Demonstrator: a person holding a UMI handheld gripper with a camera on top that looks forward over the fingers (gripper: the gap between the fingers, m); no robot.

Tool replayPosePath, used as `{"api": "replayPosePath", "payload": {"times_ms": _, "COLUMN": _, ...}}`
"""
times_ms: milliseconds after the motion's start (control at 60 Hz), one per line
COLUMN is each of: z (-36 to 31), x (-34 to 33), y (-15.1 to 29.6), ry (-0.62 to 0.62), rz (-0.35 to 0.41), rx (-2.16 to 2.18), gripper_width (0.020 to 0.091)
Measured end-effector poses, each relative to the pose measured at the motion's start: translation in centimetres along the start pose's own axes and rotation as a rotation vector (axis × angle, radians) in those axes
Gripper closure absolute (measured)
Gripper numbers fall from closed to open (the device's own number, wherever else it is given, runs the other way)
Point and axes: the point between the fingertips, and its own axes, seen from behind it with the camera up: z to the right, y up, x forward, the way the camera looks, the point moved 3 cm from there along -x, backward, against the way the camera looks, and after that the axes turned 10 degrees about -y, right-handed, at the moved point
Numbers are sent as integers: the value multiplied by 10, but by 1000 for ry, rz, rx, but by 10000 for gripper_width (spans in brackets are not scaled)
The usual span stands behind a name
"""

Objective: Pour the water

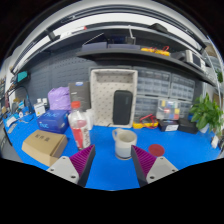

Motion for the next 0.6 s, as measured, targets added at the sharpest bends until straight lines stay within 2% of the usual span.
{"api": "replayPosePath", "payload": {"times_ms": 233, "z": -94, "x": 22, "y": -22, "ry": 96, "rz": -1, "rx": -1, "gripper_width": 372}}
{"api": "replayPosePath", "payload": {"times_ms": 600, "z": -147, "x": 108, "y": 2, "ry": 85, "rz": 49, "rx": 10, "gripper_width": 379}}
